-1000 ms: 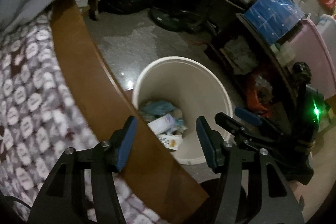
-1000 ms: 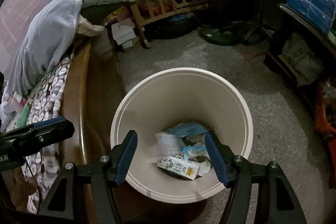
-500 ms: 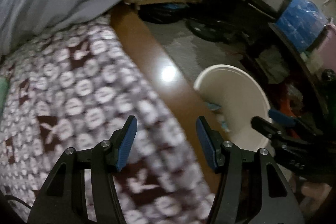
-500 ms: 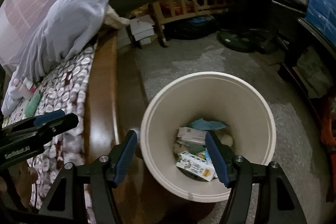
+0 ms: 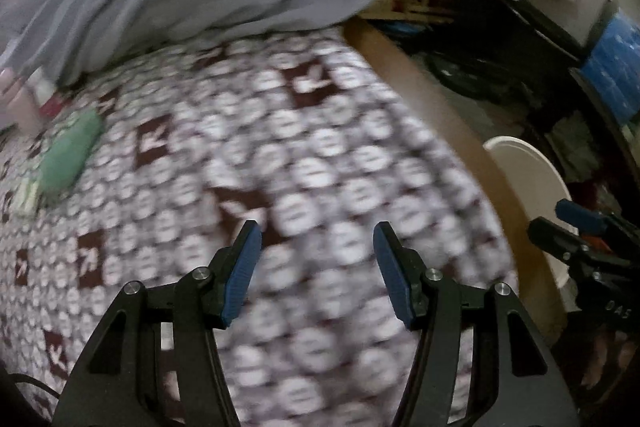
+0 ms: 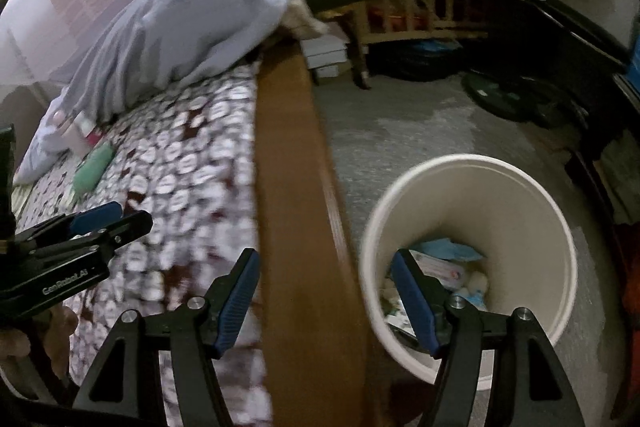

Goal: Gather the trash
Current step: 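Return both tools over the remaining items on the blanket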

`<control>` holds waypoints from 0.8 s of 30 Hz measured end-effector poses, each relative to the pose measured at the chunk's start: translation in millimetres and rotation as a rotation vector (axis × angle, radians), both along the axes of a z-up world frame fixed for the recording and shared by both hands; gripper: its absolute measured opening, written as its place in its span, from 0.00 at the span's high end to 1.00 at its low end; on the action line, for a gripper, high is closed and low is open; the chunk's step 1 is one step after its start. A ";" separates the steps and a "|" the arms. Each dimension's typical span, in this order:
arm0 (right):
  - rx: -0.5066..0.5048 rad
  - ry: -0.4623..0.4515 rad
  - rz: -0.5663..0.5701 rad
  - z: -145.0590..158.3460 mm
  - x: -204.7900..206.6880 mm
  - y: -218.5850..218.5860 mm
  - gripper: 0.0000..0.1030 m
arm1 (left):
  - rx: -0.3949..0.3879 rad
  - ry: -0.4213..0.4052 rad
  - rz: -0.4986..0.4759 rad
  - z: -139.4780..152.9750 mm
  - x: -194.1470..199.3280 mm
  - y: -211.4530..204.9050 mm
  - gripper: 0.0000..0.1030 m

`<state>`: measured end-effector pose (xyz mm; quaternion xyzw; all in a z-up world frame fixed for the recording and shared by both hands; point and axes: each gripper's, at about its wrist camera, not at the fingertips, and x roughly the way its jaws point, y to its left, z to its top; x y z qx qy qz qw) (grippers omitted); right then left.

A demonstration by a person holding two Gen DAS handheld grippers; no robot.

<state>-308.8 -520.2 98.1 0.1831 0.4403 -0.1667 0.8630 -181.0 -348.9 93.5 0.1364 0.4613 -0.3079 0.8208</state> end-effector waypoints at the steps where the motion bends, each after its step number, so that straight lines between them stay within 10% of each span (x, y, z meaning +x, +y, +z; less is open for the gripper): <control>1: 0.000 0.000 0.014 0.1 5.8 5.3 0.35 | 0.001 0.003 0.022 -1.1 6.6 9.5 0.45; 24: 0.087 0.048 0.383 -30.6 197.9 176.6 0.34 | 0.062 0.038 0.487 -24.8 137.2 250.9 0.45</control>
